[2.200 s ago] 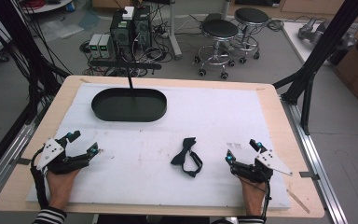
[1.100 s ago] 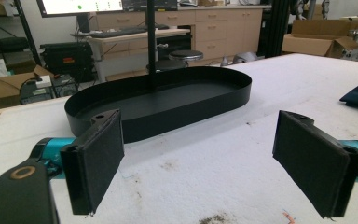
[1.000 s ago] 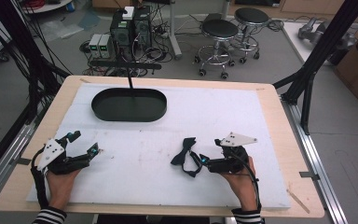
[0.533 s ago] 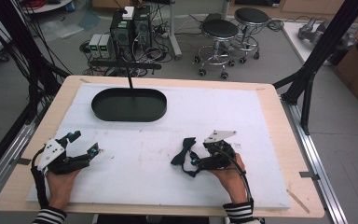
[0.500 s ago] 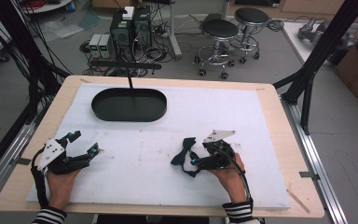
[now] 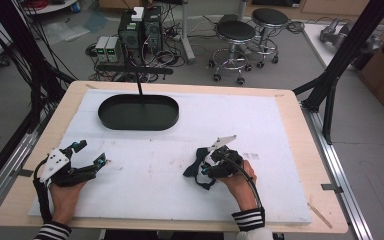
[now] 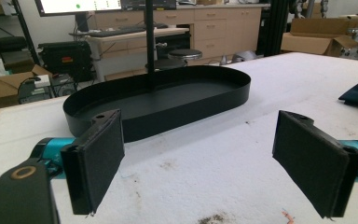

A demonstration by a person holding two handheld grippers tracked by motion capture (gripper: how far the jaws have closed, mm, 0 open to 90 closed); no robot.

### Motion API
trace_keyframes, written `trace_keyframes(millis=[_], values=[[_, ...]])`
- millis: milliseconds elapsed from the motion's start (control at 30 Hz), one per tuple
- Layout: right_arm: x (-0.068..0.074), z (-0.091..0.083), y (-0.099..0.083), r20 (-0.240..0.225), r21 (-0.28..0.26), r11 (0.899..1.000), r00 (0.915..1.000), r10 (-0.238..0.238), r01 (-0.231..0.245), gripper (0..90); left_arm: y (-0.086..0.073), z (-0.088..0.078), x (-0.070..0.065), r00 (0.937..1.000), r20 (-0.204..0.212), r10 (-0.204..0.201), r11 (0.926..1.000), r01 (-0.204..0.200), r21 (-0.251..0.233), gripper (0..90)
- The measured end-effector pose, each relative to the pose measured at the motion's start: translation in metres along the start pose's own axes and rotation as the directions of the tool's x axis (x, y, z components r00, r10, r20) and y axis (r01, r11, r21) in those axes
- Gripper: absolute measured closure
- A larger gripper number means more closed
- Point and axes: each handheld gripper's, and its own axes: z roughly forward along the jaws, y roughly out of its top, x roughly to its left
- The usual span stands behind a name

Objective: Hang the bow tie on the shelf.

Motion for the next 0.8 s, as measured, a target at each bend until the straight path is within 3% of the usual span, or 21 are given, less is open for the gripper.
trace_keyframes(millis=[233,633,800], values=[[-0.001,0.005,0.001,0.012,0.039,0.999,0.9999,0.006,-0.006,60.6,0.000,0.000,0.000,1.0000,0.000,0.000,1.0000,0.000,0.000,16.9],[0.001,0.013,0.005,0.001,0.070,0.998,1.0000,-0.003,0.003,71.8,0.000,0.000,0.000,1.0000,0.000,0.001,1.0000,-0.001,0.001,17.0],[0.001,0.013,0.006,-0.005,0.075,0.997,1.0000,0.004,-0.003,81.8,0.000,0.000,0.000,1.0000,0.001,0.002,1.0000,-0.002,0.001,17.0]])
